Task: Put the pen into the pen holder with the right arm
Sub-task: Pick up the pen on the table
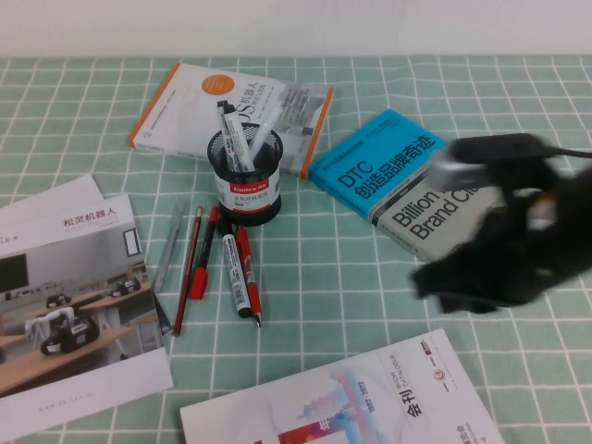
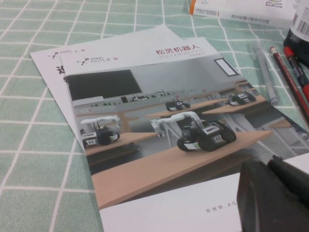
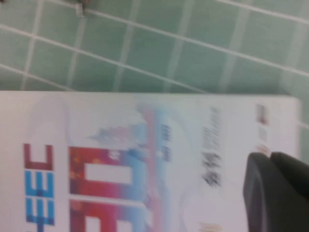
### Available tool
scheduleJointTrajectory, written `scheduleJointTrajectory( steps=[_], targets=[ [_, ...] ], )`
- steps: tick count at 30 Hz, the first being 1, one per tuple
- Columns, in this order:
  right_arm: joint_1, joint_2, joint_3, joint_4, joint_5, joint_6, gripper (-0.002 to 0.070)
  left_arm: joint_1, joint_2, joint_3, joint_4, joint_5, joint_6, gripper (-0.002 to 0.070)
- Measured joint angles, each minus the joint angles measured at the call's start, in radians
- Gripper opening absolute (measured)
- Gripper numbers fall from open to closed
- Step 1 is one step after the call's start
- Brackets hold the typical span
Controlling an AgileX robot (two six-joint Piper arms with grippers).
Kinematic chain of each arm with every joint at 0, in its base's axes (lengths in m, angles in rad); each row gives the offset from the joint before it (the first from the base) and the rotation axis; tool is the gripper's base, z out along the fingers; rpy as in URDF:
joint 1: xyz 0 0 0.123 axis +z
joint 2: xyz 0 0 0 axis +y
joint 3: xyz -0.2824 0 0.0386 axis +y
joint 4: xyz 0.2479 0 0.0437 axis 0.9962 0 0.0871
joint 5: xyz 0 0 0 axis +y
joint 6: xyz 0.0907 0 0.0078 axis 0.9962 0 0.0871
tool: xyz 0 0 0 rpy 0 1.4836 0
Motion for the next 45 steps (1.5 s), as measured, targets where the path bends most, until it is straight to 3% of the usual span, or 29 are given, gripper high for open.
scheduleJointTrajectory(
  steps=[5,10,18,21,34,45],
  targets=[
    [0.126,0.207,-0.187,-0.024,-0.001,0.026,-0.0019,0.000,0.000,0.000,0.000,0.000,0.000,-0.0006],
    [0.176,0.413,-0.415,-0.041,0.063,0.030,0.0000,0.000,0.000,0.000,0.000,0.000,0.000,-0.0006],
    [0.206,0.680,-0.737,-0.075,0.149,0.052,0.0213,0.000,0.000,0.000,0.000,0.000,0.000,-0.0006],
    [0.208,0.768,-0.844,-0.099,0.155,0.080,0.0263,0.000,0.000,0.000,0.000,0.000,0.000,-0.0006],
    [0.210,1.051,-1.174,-0.161,0.215,0.117,0.0280,0.000,0.000,0.000,0.000,0.000,0.000,-0.0006],
    [0.210,1.101,-1.230,-0.185,0.237,0.118,0.0278,0.000,0.000,0.000,0.000,0.000,0.000,-0.0006]
  ],
)
